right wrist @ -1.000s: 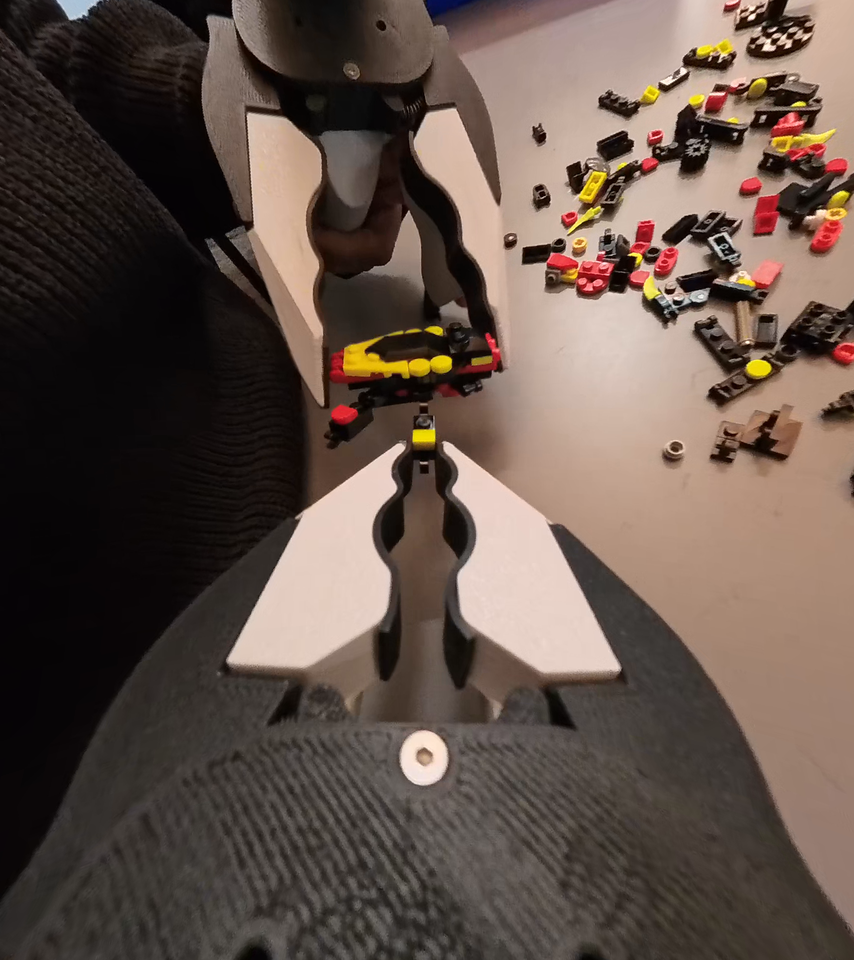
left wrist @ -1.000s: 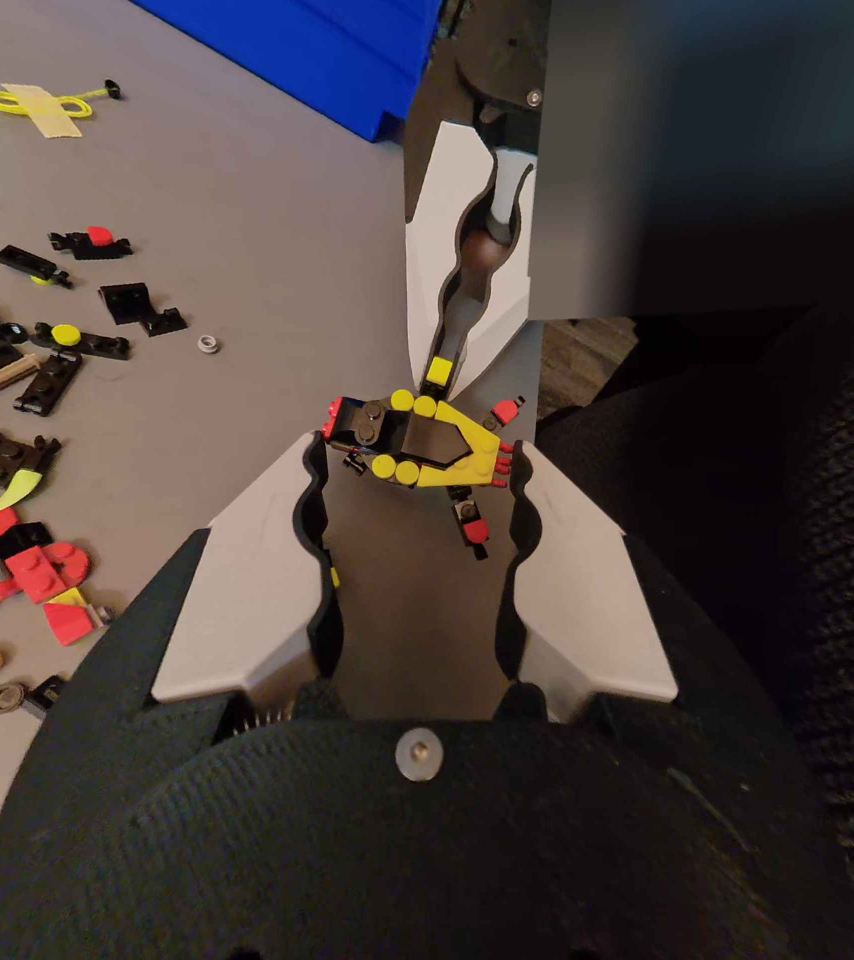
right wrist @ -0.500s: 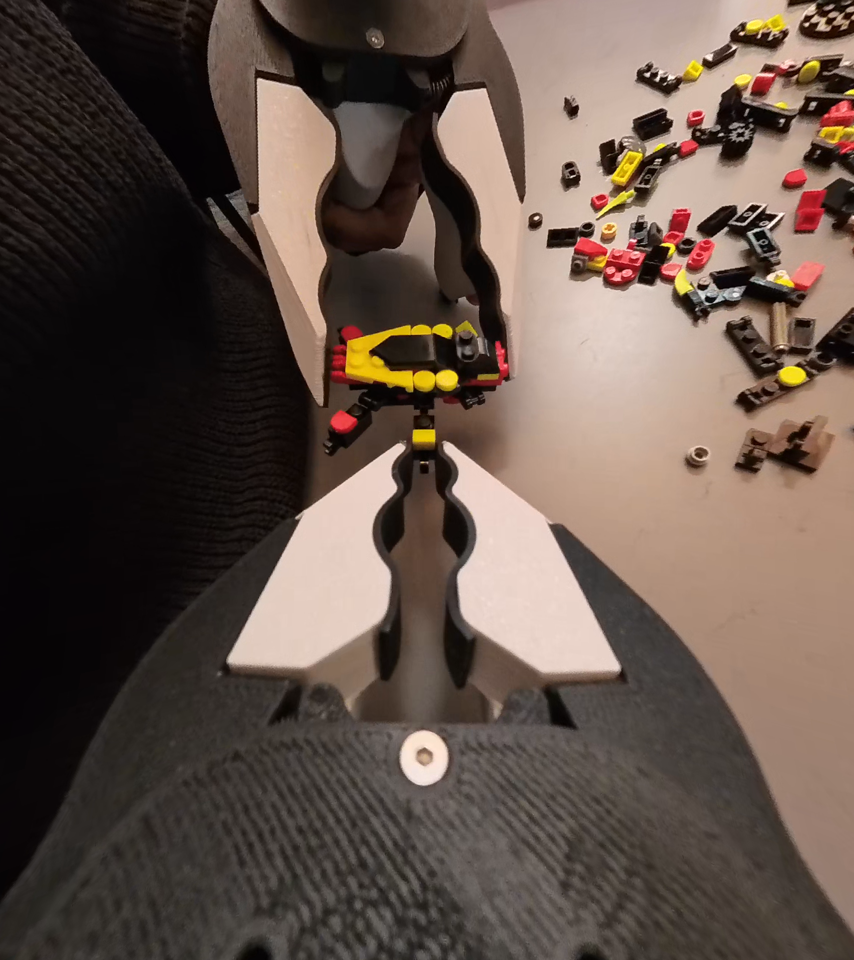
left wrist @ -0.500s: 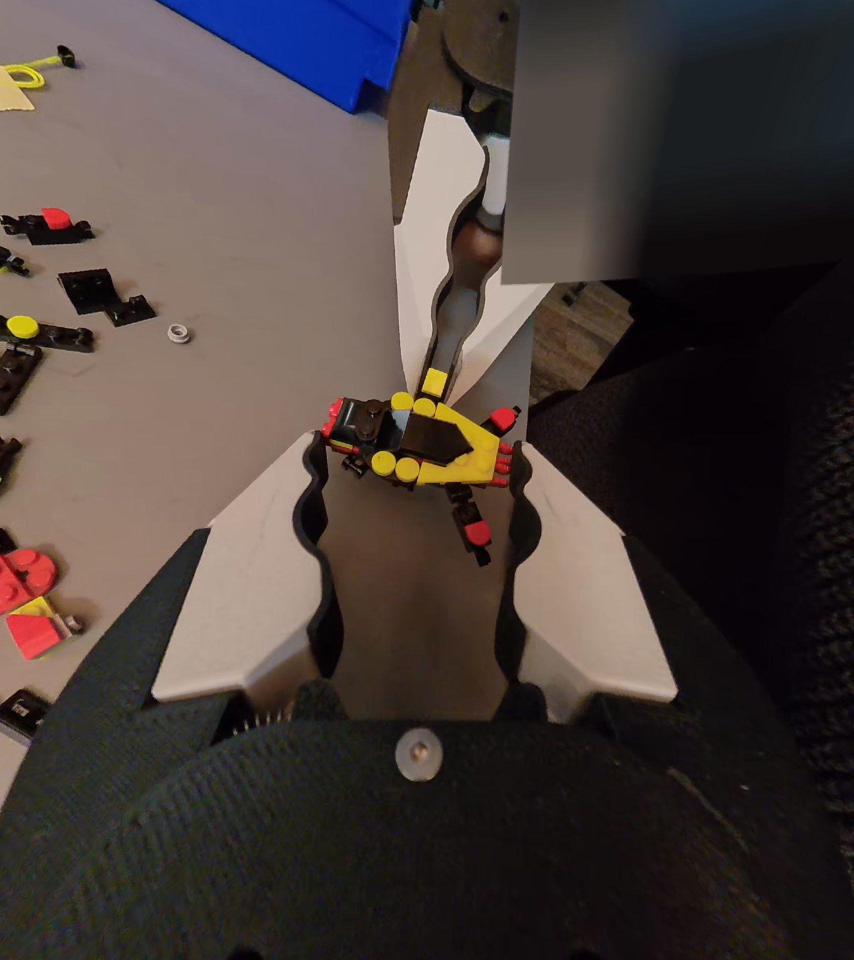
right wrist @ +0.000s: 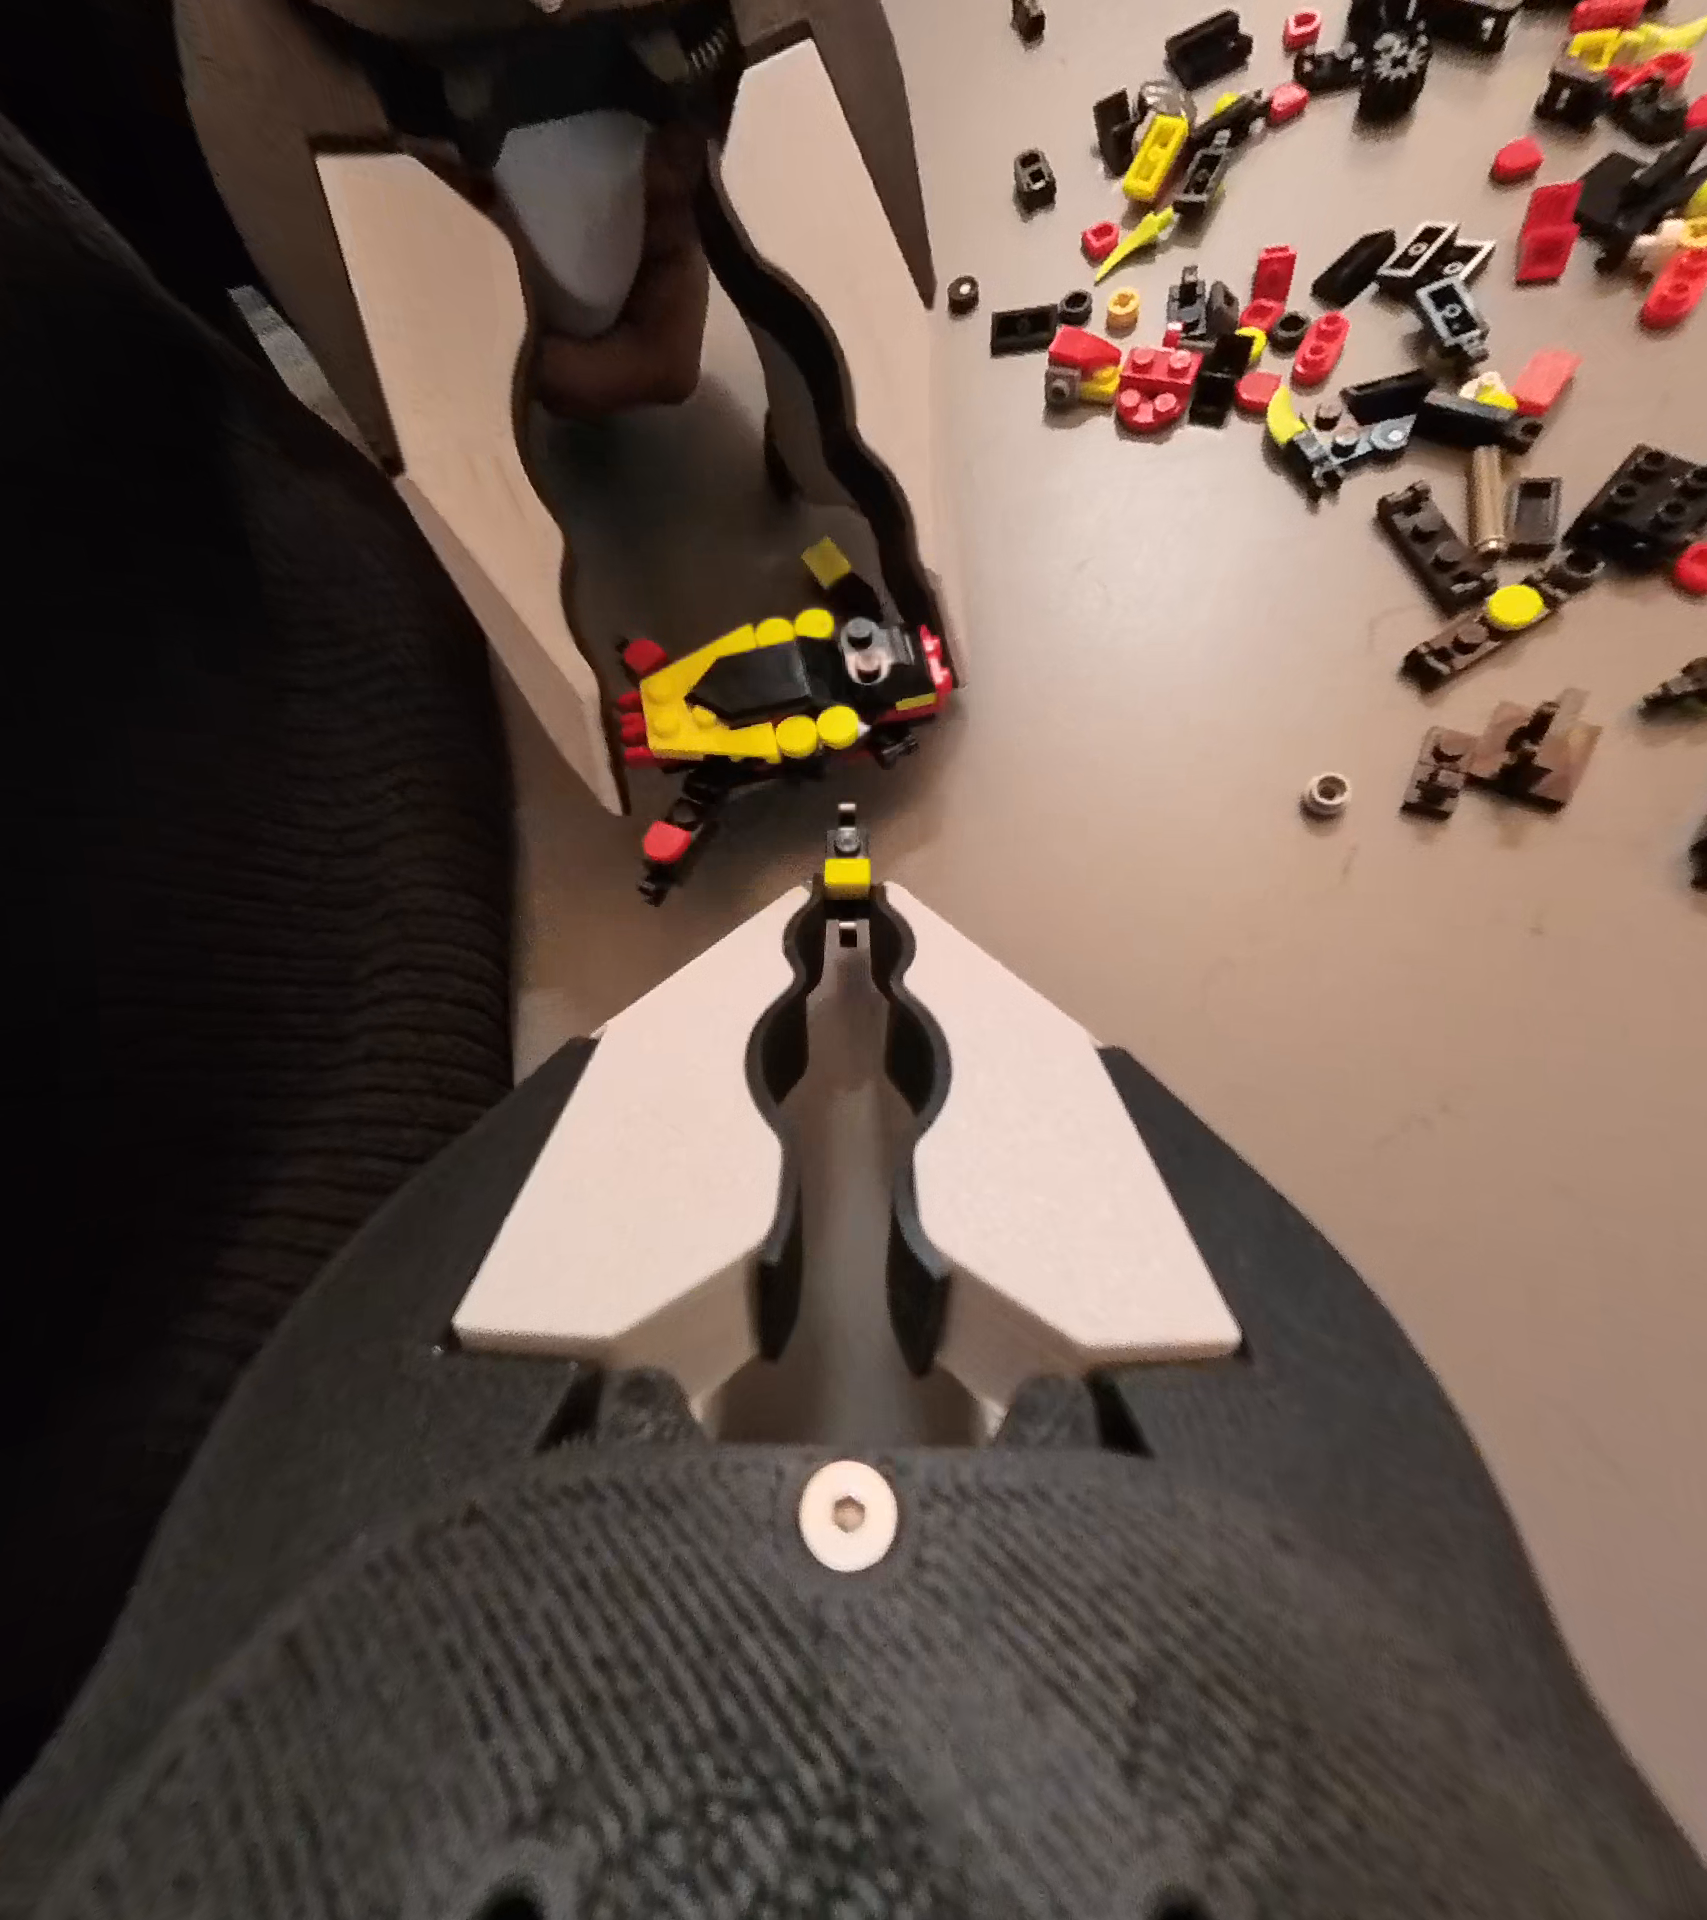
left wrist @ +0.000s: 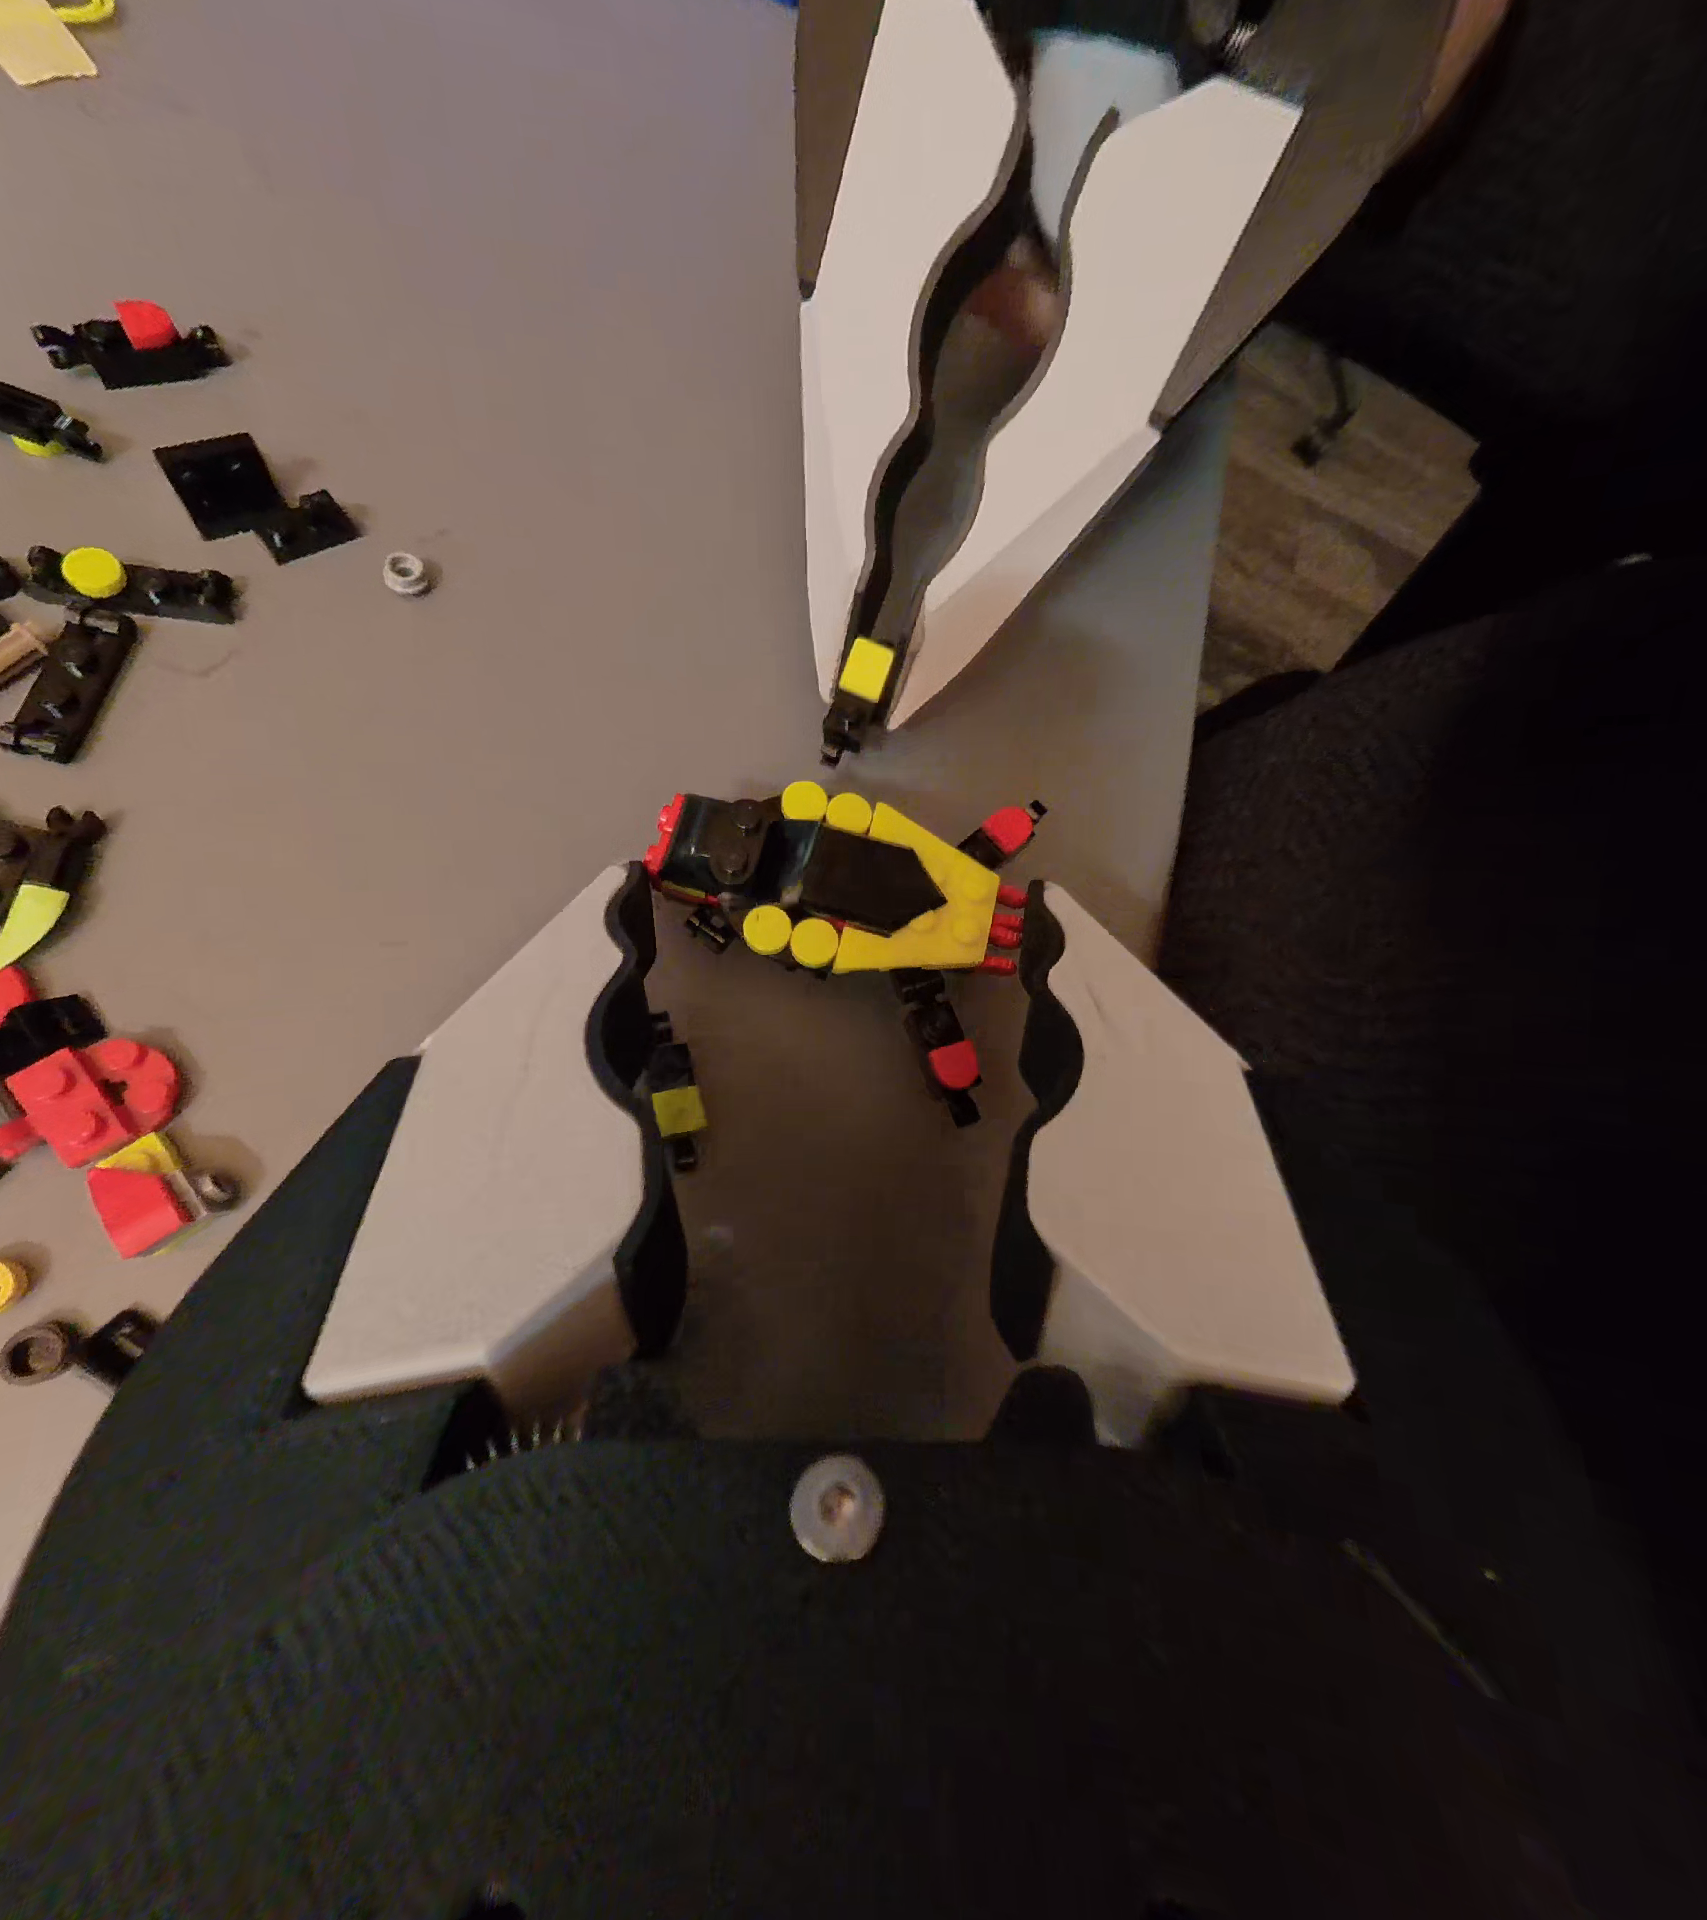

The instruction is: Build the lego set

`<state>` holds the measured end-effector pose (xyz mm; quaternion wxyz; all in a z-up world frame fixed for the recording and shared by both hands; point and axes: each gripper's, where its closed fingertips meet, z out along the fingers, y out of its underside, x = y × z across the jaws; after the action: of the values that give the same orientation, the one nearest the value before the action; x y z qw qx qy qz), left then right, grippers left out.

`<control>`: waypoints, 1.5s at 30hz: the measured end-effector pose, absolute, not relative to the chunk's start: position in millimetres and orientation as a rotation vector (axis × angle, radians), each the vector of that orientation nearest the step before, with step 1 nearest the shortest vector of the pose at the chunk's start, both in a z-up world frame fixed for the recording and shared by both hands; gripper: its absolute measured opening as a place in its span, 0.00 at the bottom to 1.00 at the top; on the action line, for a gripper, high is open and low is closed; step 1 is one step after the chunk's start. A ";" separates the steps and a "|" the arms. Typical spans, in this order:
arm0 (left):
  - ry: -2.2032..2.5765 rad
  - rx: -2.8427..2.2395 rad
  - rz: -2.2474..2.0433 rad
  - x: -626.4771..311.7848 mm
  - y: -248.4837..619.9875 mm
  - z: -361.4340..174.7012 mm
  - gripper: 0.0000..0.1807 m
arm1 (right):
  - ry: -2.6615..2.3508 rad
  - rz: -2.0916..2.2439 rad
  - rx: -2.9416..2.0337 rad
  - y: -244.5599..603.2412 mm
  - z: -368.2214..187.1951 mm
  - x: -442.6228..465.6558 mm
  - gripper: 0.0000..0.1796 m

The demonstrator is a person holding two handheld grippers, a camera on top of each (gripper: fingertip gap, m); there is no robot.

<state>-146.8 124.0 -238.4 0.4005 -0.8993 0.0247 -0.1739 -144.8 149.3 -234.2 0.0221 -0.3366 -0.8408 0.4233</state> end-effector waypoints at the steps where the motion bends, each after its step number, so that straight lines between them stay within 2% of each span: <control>1: 0.068 -2.290 -0.413 -147.8 124.0 -241.3 0.39 | -2.605 1.303 -1.045 149.6 -235.0 -145.2 0.04; 10: 0.008 -2.265 -0.429 -151.3 123.5 -231.0 0.42 | -2.581 1.194 -1.070 159.0 -240.1 -151.1 0.04; 24: -0.057 -2.220 -0.439 -155.5 119.3 -218.5 0.39 | -2.590 1.032 -1.029 175.9 -249.8 -151.0 0.04; 31: -0.088 -2.210 -0.393 -168.4 117.5 -217.0 0.38 | -2.566 1.030 -0.997 178.1 -244.1 -152.3 0.07; 35: -0.109 -2.191 -0.401 -172.2 117.3 -213.6 0.38 | -2.506 1.169 -1.001 168.9 -226.1 -155.3 0.12; 39: -0.107 -2.209 -0.377 -175.5 116.8 -216.9 0.37 | -2.491 1.314 -0.943 141.8 -212.0 -151.6 0.21; 43: -0.143 -2.203 -0.379 -180.1 116.8 -216.4 0.36 | -2.485 1.223 -0.930 121.0 -220.2 -157.3 0.37; 45: -0.169 -2.200 -0.370 -184.3 115.8 -216.5 0.34 | -2.439 1.139 -0.991 124.0 -224.4 -167.1 0.37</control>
<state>-184.3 115.8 -216.5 0.4367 -0.8846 -0.0681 -0.1488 -167.1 124.0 -224.4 0.1362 -0.3423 -0.8423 0.3935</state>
